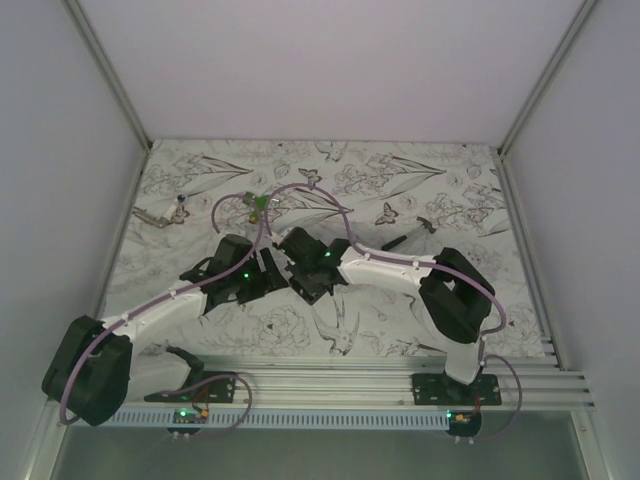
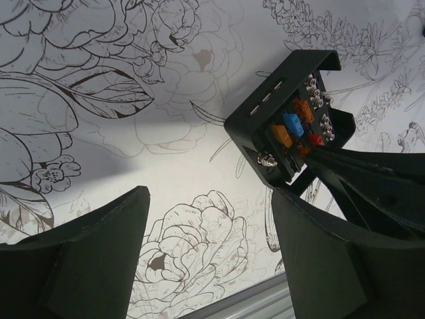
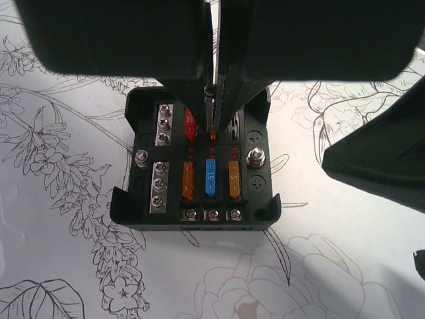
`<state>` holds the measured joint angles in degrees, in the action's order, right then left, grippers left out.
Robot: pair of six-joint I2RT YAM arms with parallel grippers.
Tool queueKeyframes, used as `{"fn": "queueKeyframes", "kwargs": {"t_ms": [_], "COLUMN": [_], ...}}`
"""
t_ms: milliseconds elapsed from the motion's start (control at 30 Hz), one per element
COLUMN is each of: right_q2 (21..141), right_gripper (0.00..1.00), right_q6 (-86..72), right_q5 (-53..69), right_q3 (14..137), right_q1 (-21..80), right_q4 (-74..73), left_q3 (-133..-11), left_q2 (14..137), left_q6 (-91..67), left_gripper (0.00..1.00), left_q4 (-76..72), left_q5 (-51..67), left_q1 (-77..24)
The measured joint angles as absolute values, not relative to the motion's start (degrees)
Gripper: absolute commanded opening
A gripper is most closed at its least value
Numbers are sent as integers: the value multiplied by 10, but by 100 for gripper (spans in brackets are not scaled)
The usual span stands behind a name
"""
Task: Snap on the fuse box
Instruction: Install the fuse at the fuse box base.
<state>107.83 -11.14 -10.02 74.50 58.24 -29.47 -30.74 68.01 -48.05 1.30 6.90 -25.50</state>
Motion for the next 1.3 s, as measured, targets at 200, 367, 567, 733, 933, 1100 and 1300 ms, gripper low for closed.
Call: {"fn": "queueKeyframes", "kwargs": {"t_ms": [200,367,567,733,933,1100,1300], "right_q2": [1083,1077,1047,1024,1012,1011,1011], "right_gripper": [0,0,7,10,14,14,12], "right_q6": [-112,-112,-114,-114,-114,-117,-125], "right_q5": [-100,-99,-78,-58,-48,-43,-43], "right_q3": [752,747,716,697,696,684,675], "right_q1": [582,583,583,583,580,577,575], "right_q4": [-300,-298,-295,-305,-304,-302,-302], "left_q3": [-300,-300,-300,-300,-301,-309,-319], "left_q2": [684,684,684,695,710,730,770], "left_q6": [-489,-493,-497,-502,-515,-524,-529], "left_gripper": [75,72,63,59,59,56,51], "left_q4": [2,-4,-4,-13,-30,-43,-51], "left_q5": [76,77,82,97,115,122,125], "left_q1": [-255,-254,-254,-254,-258,-278,-287]}}
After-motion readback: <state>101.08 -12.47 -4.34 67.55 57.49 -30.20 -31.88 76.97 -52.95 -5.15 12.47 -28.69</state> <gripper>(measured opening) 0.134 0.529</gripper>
